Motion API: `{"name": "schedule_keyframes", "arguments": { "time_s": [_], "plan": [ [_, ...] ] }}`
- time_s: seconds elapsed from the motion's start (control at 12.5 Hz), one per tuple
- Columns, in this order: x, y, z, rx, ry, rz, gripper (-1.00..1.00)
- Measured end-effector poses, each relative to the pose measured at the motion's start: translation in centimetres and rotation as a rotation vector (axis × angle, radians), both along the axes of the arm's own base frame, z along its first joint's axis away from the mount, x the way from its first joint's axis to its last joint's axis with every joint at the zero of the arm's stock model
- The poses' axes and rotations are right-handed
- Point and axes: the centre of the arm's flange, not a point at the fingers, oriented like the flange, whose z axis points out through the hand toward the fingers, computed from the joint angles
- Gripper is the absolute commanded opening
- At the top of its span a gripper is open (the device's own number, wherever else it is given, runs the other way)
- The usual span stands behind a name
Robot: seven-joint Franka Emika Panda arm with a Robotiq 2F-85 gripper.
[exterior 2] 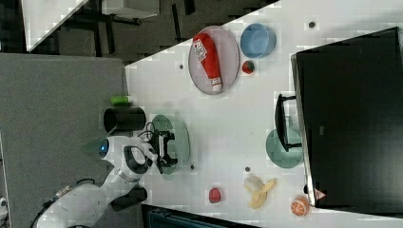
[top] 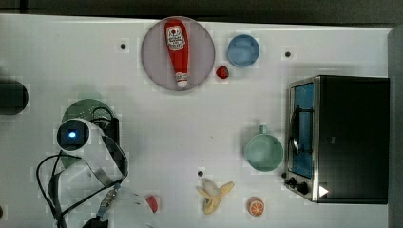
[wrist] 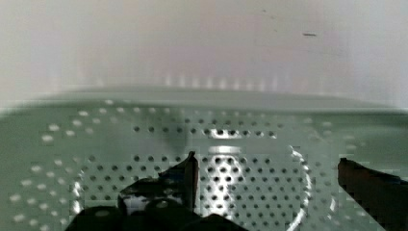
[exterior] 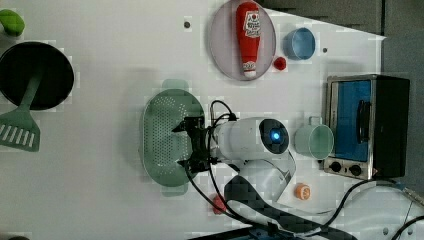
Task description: Drag strainer left to right.
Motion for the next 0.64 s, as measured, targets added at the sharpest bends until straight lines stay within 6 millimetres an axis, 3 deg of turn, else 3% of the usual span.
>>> {"name": "schedule_keyframes", "arguments": {
  "time_s": [0.32, 0.64],
  "plan": [
    [0.9, -1.8, -0.4, -0.018, -0.001, -0.022, 1.00],
    [0.2, -6.2, -0.9, -0.082, -0.012, -0.033, 1.00]
  ]
}}
